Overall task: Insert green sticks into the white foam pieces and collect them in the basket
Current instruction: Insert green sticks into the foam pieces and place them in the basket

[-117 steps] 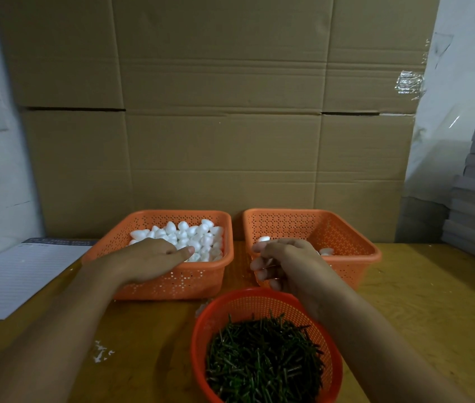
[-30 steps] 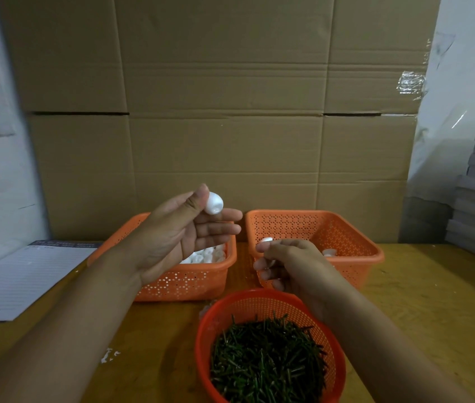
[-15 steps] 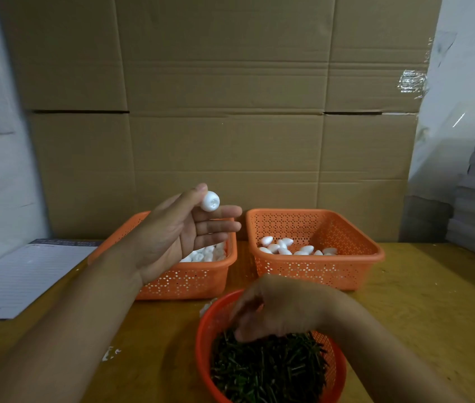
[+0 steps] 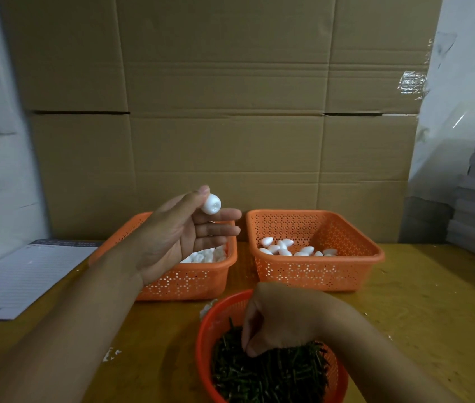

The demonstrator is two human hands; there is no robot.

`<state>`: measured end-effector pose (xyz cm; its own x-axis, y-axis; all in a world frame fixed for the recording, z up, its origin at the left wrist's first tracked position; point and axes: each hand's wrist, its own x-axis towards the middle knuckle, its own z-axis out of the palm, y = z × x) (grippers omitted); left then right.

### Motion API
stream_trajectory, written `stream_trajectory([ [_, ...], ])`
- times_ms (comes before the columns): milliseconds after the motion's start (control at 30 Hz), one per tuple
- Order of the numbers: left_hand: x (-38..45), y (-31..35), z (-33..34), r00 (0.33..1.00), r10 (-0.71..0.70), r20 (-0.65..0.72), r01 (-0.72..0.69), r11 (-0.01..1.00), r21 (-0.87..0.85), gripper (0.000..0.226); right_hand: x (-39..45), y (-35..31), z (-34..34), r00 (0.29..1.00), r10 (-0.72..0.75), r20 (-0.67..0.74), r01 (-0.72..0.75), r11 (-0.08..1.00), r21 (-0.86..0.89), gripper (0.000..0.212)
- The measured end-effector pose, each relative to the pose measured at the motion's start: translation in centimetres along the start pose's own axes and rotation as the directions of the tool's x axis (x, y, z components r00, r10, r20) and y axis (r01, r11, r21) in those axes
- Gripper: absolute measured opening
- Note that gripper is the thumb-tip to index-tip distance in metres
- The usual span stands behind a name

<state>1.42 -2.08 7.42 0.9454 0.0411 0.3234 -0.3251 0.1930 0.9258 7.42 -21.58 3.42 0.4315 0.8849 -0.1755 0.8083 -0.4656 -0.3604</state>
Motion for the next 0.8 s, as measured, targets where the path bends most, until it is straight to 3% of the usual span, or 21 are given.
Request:
stream_trajectory([
  [300,-0.33,0.07,-0.11,0.999,0.03,0.012,-0.031,0.995,0.09,0.033,0.21,0.23,0.1,0.989,0.006,-0.145,-0.002,1.0,0.03,0.017],
  [567,-0.49,0.25,0.15,0.999,0.032,-0.009,-0.031,0.997,0.067,0.015,0.25,-0.13,-0.07,0.994,0.026,-0.109,-0.024,1.0,0.017,0.015],
  [800,-0.55,0.36,-0.05,0.999,0.033,-0.011,-0.033,0.999,0.037,0.025,0.31,-0.16,-0.12,0.998,0.054,-0.017,-0.053,0.997,0.052,0.024],
])
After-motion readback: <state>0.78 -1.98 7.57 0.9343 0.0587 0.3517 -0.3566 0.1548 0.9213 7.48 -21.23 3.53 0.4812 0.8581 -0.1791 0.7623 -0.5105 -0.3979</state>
